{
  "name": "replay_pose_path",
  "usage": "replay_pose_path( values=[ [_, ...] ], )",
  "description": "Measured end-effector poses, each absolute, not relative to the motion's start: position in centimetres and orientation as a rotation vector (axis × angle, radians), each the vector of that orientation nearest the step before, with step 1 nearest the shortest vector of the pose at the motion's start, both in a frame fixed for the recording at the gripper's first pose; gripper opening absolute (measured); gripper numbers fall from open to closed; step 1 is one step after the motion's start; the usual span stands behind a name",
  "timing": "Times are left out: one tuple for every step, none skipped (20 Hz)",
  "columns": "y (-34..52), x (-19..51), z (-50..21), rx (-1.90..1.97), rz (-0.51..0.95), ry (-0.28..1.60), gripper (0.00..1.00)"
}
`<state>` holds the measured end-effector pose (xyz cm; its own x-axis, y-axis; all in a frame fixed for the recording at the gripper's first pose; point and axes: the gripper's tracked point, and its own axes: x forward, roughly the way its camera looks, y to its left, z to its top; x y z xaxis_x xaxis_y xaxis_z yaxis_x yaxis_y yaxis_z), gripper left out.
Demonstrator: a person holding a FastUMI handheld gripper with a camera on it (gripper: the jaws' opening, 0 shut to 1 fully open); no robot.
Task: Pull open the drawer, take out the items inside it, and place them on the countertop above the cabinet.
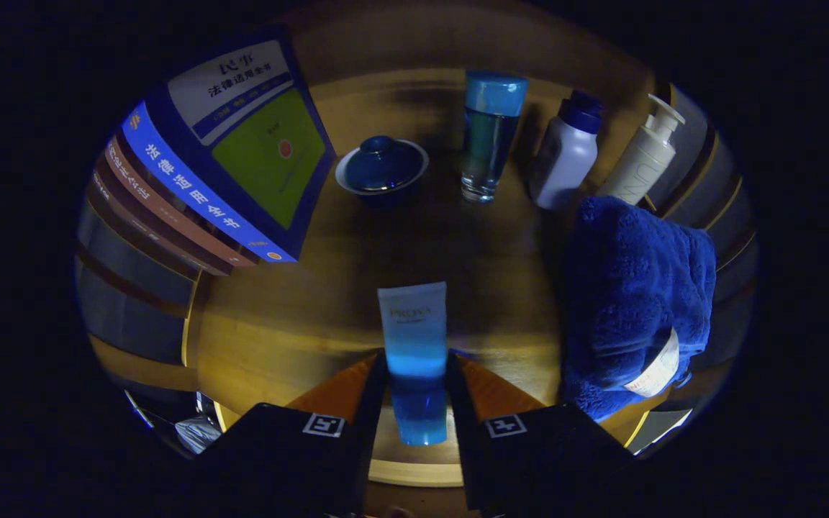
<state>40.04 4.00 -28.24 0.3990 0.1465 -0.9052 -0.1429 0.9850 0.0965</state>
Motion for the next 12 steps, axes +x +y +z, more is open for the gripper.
replay_pose_path(
  values=[
    [4.0, 39.8, -27.9, -0.008, 0.19, 1.143, 0.66],
    [4.2, 39.8, -27.5, -0.008, 0.192, 1.134, 0.77],
    [4.6, 39.7, -27.1, 0.007, 0.198, 1.115, 0.88],
    [4.8, 39.6, -26.5, 0.023, 0.199, 1.094, 0.99],
    [5.1, 39.6, -26.0, 0.033, 0.195, 1.075, 1.0],
    [4.9, 39.2, -25.2, 0.029, 0.184, 1.051, 1.0],
    [4.9, 38.9, -24.4, 0.021, 0.176, 1.018, 1.0],
    [4.7, 38.4, -23.6, 0.015, 0.164, 0.981, 1.0],
    [4.7, 37.7, -22.8, 0.01, 0.155, 0.943, 1.0],
    [4.5, 36.9, -22.0, -0.003, 0.142, 0.905, 1.0],
    [4.1, 36.1, -21.4, -0.02, 0.12, 0.87, 1.0],
    [3.8, 35.0, -20.6, -0.033, 0.102, 0.832, 1.0]
  ],
)
